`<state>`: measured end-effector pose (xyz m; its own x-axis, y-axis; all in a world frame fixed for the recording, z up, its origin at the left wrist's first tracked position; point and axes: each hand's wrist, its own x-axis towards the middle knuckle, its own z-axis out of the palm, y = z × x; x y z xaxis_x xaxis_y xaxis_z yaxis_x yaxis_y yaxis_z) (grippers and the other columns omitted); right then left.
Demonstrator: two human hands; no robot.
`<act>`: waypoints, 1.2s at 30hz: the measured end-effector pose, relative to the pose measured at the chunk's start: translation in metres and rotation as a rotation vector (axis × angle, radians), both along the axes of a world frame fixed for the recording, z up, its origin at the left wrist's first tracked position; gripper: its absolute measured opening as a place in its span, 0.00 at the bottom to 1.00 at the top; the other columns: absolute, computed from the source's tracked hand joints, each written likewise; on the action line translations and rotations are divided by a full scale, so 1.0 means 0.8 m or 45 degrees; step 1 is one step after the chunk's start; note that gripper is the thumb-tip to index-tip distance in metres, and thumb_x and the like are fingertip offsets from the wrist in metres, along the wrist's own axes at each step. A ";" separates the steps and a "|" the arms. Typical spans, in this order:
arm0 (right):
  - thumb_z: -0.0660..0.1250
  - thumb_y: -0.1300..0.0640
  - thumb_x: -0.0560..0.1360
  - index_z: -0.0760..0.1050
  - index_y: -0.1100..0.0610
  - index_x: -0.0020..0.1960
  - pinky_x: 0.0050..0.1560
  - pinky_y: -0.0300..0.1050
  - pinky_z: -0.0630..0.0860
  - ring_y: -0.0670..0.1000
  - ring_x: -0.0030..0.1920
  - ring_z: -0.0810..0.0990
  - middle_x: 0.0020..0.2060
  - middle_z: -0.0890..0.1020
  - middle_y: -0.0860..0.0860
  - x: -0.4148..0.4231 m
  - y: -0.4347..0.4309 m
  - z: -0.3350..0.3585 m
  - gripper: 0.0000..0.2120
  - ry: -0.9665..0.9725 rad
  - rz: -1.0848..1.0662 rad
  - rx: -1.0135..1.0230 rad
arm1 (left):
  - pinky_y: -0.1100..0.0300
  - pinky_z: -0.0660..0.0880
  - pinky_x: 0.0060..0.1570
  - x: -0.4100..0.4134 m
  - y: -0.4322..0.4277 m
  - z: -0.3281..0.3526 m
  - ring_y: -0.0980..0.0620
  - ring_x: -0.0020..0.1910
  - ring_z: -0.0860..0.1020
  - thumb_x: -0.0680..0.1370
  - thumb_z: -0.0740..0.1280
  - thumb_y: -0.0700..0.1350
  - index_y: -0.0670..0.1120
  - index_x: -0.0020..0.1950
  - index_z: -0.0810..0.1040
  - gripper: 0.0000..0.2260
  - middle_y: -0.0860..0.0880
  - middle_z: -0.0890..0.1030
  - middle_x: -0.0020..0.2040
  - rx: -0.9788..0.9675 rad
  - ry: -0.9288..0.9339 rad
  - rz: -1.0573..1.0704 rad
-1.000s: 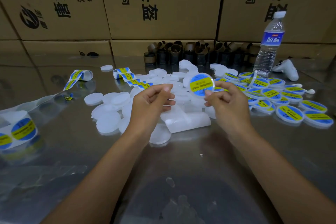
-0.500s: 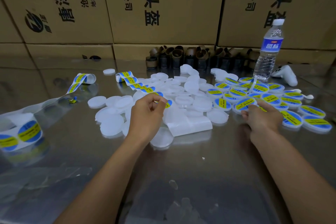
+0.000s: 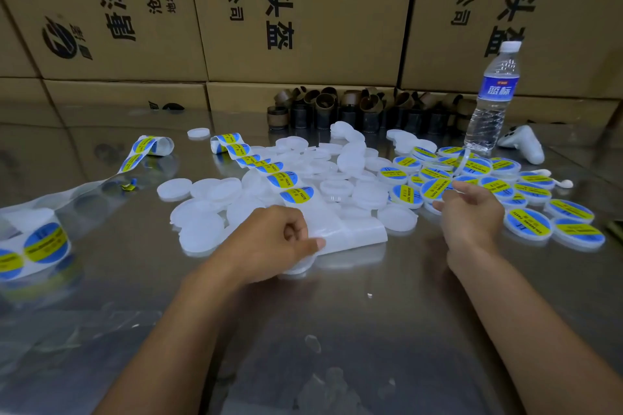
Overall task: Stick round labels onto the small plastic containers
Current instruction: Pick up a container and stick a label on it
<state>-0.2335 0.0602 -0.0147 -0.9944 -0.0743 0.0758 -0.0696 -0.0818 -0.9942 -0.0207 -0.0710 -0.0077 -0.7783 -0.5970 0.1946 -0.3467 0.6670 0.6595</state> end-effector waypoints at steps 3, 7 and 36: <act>0.63 0.64 0.74 0.73 0.52 0.49 0.35 0.35 0.68 0.55 0.48 0.81 0.53 0.80 0.56 0.002 -0.002 0.001 0.08 0.009 0.010 -0.017 | 0.67 0.68 0.34 0.004 0.005 0.000 0.62 0.28 0.70 0.68 0.74 0.55 0.51 0.33 0.75 0.12 0.57 0.75 0.30 -0.028 -0.191 -0.093; 0.62 0.64 0.74 0.74 0.53 0.49 0.37 0.35 0.69 0.55 0.49 0.81 0.49 0.80 0.54 0.002 -0.002 0.001 0.08 0.017 0.014 -0.033 | 0.68 0.68 0.35 0.005 0.009 0.001 0.63 0.30 0.71 0.69 0.74 0.53 0.51 0.32 0.75 0.11 0.57 0.75 0.33 -0.101 -0.221 -0.089; 0.71 0.59 0.72 0.81 0.45 0.39 0.49 0.52 0.76 0.49 0.40 0.81 0.33 0.83 0.55 0.096 -0.009 0.014 0.09 0.526 0.937 0.040 | 0.64 0.78 0.41 -0.012 0.015 0.019 0.53 0.42 0.82 0.70 0.65 0.48 0.41 0.50 0.79 0.14 0.47 0.84 0.44 1.107 0.787 -0.284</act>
